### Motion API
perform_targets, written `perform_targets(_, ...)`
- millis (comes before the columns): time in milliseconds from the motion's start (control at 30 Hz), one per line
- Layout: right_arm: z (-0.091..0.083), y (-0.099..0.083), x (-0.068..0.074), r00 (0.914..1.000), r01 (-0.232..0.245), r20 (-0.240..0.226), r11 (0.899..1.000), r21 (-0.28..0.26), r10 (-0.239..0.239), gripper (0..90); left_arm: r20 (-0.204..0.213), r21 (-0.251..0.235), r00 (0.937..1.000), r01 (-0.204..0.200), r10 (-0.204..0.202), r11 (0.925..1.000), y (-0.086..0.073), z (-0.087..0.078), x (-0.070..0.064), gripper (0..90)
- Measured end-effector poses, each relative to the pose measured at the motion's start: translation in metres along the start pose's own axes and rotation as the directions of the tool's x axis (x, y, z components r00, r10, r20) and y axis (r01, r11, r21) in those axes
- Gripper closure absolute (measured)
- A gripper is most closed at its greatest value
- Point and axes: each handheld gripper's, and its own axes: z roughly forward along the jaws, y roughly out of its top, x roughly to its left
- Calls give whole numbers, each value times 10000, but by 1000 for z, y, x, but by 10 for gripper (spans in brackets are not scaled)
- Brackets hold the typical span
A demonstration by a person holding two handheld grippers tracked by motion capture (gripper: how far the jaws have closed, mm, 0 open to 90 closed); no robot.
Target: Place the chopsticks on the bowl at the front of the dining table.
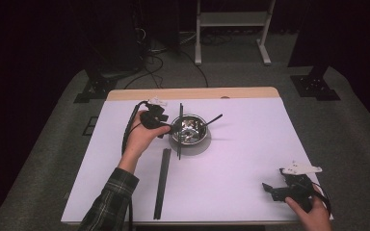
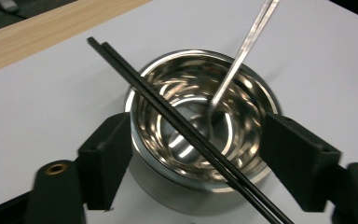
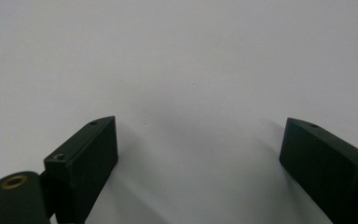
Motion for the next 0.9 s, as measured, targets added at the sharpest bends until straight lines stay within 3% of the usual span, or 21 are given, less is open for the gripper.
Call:
perform_targets(67,0,0,0,10000,-3,-7,10000,-2,3,100,153,-59,9998,-99,100,9999,-2,-4,-3,376)
perform_targets(133,0,0,0,10000,-5,-3,10000,3,5,100,387,-150,9988,-286,291,9995,-5,-12,-10,422)
perform_targets(267,0,0,0,10000,5,-3,10000,-3,-5,100,1148,-118,9916,-587,596,9982,-14,-26,-25,686)
perform_targets(300,0,0,0,10000,7,-3,10000,-12,-7,100,1422,-102,9874,-690,698,9976,-17,-30,-30,753)
perform_targets(367,0,0,0,10000,-31,-10,10000,7,31,100,1598,-98,9845,-724,730,9973,-20,-35,-36,900)
perform_targets(467,0,0,0,10000,-6,3,10000,-13,6,100,1910,101,9768,-1005,967,9949,-29,-41,-50,900)
perform_targets(600,0,0,0,10000,0,-1,10000,-10,0,100,2041,-58,9716,-1213,1199,9926,-43,-44,-61,900)
perform_targets(700,0,0,0,10000,13,-1,10000,-27,-13,100,2288,173,9664,-1248,1176,9920,-59,-36,-65,900)
perform_targets(900,0,0,0,10000,17,3,10000,-25,-17,100,2438,579,9623,-1382,1202,9887,-73,-20,-70,900)
